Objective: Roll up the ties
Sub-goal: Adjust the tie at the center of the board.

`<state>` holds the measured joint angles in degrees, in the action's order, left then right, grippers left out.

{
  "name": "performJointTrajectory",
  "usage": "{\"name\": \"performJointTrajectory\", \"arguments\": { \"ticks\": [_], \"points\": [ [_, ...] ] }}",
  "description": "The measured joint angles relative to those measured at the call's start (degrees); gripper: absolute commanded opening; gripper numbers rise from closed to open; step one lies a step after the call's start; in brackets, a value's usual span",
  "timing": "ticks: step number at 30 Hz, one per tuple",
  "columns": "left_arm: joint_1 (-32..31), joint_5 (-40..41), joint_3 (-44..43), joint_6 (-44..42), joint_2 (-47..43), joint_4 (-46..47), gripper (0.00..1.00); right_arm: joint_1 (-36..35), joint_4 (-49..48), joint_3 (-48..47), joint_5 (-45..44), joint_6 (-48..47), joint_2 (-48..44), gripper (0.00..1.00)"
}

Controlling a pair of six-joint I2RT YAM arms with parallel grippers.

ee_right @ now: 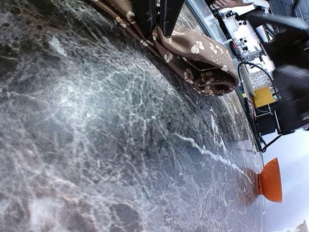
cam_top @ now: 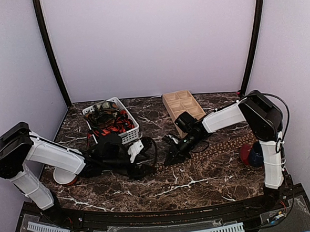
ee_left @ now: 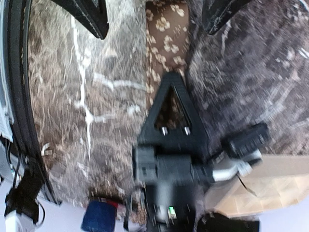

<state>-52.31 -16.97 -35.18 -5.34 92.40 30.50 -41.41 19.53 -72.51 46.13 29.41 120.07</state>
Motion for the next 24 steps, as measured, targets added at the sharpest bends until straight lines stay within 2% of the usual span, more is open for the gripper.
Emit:
{"name": "performJointTrajectory", "arguments": {
  "ticks": [4,12,16,17,21,24],
  "points": [
    [-1.07,3.04,-1.53,1.53,-0.68,1.44,0.66,0.00,0.00,0.00,0.00,-0.07,0.00,0.01],
    [-1.86,9.03,-2.16,2.36,9.07,4.76,0.62,0.00,0.24,-0.02,0.02,-0.46,0.00,0.01],
    [-1.79,9.99,-0.46,4.81,10.67,6.67,0.55,0.00,0.33,0.00,0.02,-0.90,0.00,0.00],
    [-1.79,9.94,0.55,5.42,10.67,7.67,0.56,0.00,0.37,0.00,0.02,-1.01,0.00,0.00],
    [-1.81,9.25,5.53,7.17,7.87,10.80,0.75,-0.02,0.57,-0.02,0.04,-1.42,0.00,0.00],
    [-1.79,7.32,6.27,8.81,3.58,7.10,0.83,-0.02,0.68,0.00,0.09,-1.62,0.00,0.00]
  ]
}}
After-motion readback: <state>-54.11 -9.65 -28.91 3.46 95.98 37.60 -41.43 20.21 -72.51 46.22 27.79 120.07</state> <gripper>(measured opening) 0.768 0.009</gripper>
